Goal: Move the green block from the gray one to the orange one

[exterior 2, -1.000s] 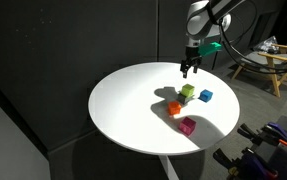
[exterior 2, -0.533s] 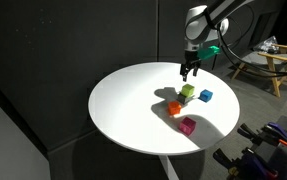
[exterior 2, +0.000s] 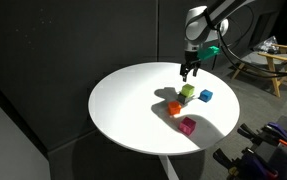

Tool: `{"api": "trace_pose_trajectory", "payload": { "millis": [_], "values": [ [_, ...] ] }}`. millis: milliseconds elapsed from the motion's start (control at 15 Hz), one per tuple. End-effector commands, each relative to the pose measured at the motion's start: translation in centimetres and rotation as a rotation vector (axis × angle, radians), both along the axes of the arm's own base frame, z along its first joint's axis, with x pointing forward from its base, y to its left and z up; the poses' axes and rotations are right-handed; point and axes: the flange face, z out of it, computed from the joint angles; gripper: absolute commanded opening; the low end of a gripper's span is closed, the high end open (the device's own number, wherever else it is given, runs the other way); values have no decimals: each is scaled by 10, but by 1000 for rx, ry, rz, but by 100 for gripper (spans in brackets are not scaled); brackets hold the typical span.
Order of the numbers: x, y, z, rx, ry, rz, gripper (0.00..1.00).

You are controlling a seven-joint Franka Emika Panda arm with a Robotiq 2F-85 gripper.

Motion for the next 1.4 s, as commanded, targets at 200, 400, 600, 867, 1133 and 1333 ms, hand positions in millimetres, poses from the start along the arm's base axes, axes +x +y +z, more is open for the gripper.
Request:
{"api": "trace_pose_trajectory", "payload": {
  "millis": [200, 400, 600, 867, 1133, 1333],
  "values": [
    [5, 3, -4, -5, -16, -2, 100],
    [10, 7, -12, -10, -35, 5, 100],
    [13, 11, -20, -15, -57, 16, 100],
    [15, 12, -31, -22, -66, 20, 100],
    [14, 6, -36, -35, -64, 12, 100],
    [11, 1, -34, -37, -65, 6, 100]
  ]
}}
